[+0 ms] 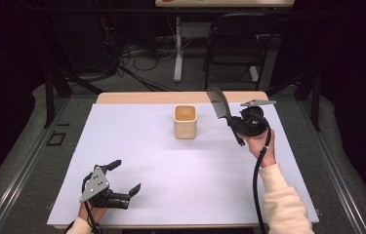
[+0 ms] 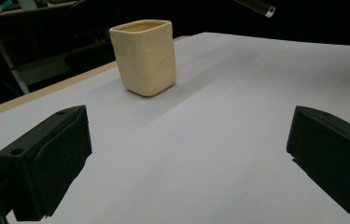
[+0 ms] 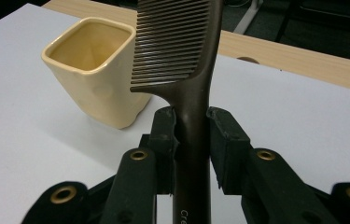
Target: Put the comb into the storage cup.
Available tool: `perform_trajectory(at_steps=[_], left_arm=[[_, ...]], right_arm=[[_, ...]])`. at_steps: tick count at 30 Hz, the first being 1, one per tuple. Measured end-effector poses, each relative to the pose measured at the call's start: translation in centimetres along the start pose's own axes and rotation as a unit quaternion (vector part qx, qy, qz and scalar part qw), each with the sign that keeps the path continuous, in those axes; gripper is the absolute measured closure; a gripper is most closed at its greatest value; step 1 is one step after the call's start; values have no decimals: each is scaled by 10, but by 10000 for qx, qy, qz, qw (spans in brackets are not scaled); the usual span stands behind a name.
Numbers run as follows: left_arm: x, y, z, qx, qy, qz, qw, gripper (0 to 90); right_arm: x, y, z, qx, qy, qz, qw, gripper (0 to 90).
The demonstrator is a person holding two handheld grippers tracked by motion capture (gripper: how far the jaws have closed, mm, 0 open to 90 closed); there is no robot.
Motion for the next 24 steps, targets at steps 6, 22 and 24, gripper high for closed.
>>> perform_trajectory(at_steps=[6, 22, 24], left_arm=[[0, 0, 0, 1, 5, -5, 10000, 1], [0, 0, 0, 6, 8, -1, 10000, 1], [0, 0, 0, 4, 11, -2, 10000, 1]], right_arm=[[4, 5, -2, -151, -9, 78, 9999, 723], [15, 13, -12, -344, 29, 286, 9990, 723], [17, 14, -13, -358, 27, 310, 9989, 723]])
Point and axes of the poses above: each handheld gripper's, and its own axes: x roughly forward along the jaws, y roughly out of its top, z roughly to its right, the point moved 2 cm from there along x, roughly forward along the jaws, and after that the axes turned 6 degrees about -x, right-handed, at the moved point
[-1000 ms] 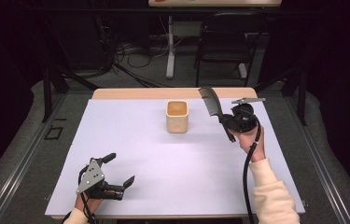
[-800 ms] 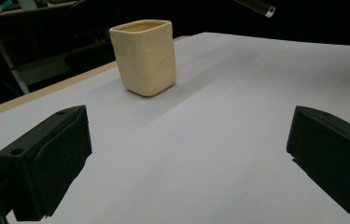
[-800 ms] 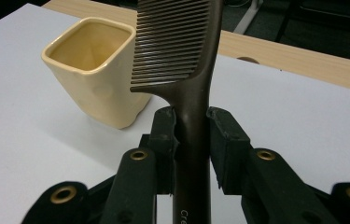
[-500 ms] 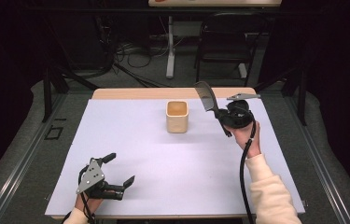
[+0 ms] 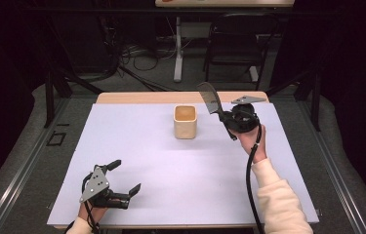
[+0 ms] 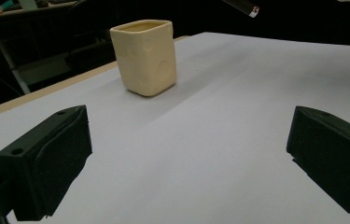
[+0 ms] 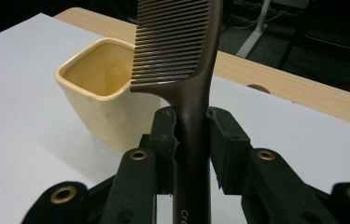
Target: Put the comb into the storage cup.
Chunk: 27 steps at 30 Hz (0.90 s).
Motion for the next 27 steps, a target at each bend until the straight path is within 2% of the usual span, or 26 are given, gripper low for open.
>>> perform_trajectory(at_steps=[11, 27], left_arm=[[0, 0, 0, -11, -11, 3, 10000, 1], [1, 0, 0, -21, -10, -10, 10000, 1]], right_arm=[[5, 3, -4, -75, -106, 171, 9998, 723], [18, 7, -10, -199, -276, 269, 9991, 723]])
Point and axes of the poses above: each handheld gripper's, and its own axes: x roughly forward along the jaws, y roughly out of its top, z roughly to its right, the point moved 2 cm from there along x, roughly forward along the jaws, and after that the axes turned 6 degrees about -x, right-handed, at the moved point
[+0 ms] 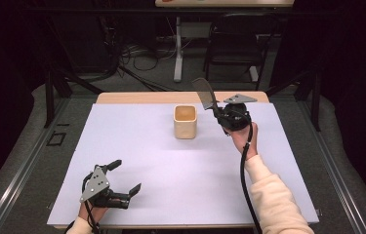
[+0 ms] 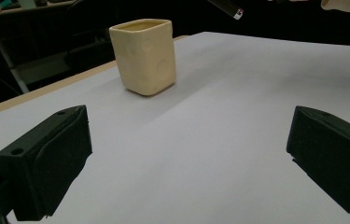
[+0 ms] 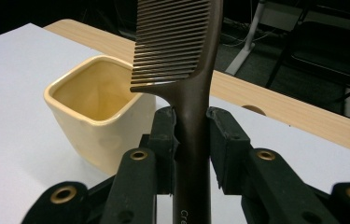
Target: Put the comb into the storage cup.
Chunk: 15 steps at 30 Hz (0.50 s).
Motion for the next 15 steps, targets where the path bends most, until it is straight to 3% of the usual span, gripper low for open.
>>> perform_trajectory(at_steps=[15], left_arm=[[0, 0, 0, 5, -5, 3, 10000, 1]], right_arm=[[9, 6, -4, -64, -120, 271, 9995, 723]])
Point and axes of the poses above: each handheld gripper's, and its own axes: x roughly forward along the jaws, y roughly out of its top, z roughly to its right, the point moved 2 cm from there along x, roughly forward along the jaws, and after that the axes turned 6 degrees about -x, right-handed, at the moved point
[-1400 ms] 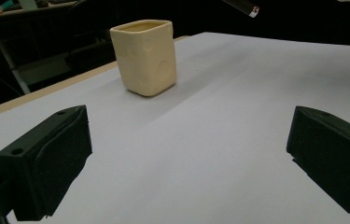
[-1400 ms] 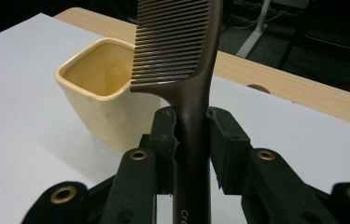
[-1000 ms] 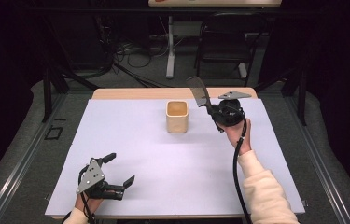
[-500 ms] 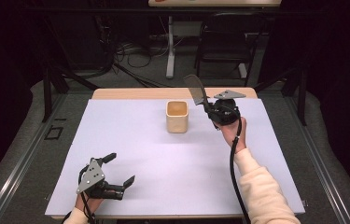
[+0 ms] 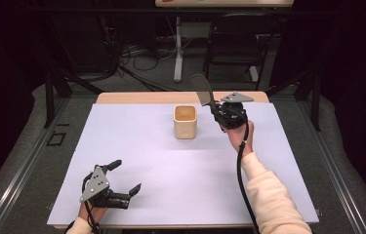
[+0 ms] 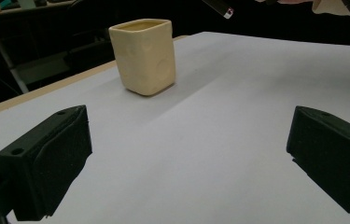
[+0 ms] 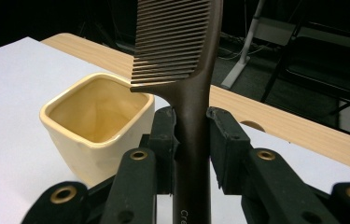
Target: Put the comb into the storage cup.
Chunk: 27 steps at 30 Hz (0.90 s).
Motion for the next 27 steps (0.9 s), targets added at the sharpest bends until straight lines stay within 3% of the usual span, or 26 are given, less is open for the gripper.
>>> perform_trajectory(at_steps=[27], left_arm=[[0, 0, 0, -3, -17, 3, 10000, 1]], right_arm=[[8, 14, -13, -321, 19, 263, 9991, 723]])
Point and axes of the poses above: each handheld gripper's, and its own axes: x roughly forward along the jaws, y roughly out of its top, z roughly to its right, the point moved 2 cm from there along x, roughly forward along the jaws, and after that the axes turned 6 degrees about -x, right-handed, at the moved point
